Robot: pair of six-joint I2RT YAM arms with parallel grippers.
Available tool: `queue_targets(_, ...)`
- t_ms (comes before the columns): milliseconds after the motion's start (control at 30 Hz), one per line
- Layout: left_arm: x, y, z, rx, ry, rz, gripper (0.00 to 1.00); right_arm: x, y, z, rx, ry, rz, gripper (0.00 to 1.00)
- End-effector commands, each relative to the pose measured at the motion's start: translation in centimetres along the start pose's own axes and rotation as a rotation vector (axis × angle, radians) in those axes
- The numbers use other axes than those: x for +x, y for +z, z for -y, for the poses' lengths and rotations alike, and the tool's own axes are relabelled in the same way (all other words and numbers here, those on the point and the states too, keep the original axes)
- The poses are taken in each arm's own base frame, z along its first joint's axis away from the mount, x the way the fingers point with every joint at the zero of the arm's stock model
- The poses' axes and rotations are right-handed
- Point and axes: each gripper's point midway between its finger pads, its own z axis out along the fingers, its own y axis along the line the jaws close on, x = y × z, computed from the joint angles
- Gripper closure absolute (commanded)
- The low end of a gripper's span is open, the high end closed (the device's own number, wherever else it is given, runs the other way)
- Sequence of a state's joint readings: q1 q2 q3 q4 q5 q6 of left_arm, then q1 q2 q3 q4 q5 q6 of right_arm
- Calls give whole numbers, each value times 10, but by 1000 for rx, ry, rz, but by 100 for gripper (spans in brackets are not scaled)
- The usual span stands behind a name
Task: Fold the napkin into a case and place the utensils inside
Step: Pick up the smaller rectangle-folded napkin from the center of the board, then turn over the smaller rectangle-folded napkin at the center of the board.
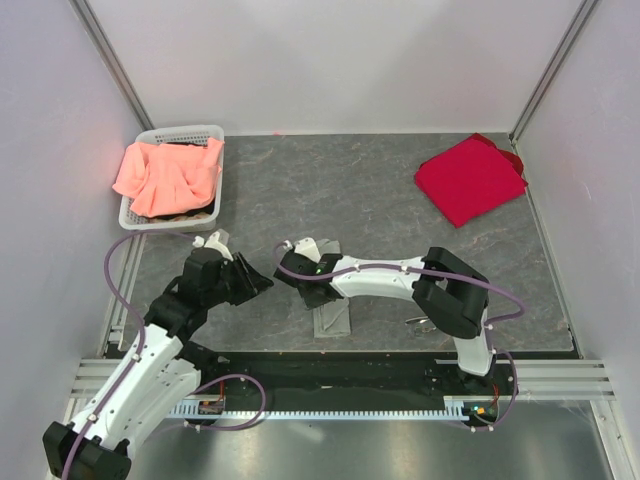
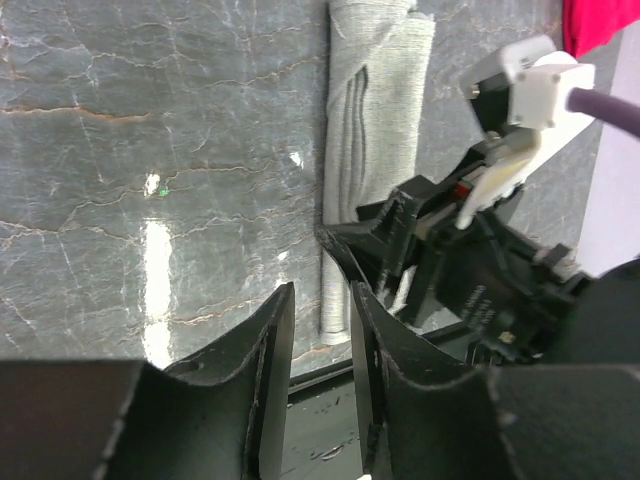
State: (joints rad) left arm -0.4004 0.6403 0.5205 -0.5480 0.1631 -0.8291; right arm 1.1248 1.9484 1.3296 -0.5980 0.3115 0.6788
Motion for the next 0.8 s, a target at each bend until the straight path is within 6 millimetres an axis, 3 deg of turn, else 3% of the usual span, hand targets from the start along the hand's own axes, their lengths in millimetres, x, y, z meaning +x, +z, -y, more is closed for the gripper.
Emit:
queue_targets(0, -3, -6, 9, 38, -14, 11, 64, 13, 20, 6, 122, -2, 6, 62)
queue_targets(33, -3, -6, 9, 37, -17, 10, 63, 14, 24, 12, 163, -9, 11, 75)
queue_targets(133, -2, -8, 11, 44, -24, 6, 63, 8, 26, 15, 197, -18, 23, 88)
queue_targets(233, -5, -9, 13, 45, -25, 12, 63, -9, 17, -1, 132, -36, 55, 100)
queue_targets(433, -9, -12, 12, 28, -20, 29, 63, -59, -45, -53, -218, -1, 175, 100)
queue_targets(533, -12, -14, 13, 25, -22, 42, 64, -69, -71, -69, -429, 41, 162, 100)
queue_targets(633, -16, -18, 14, 18, -36, 64, 64, -67, -83, -76, -595, 70, 124, 100)
queue_targets(700, -19, -20, 14, 18, -52, 83, 64, -58, -79, -73, -664, 85, 86, 100)
queue_targets(733, -22, -24, 16, 30, -58, 104, 64, -60, -87, -83, -764, 83, 90, 100)
queue_targets(767, -23, -25, 17, 32, -73, 112, 65, -50, -77, -76, -783, 99, 60, 100)
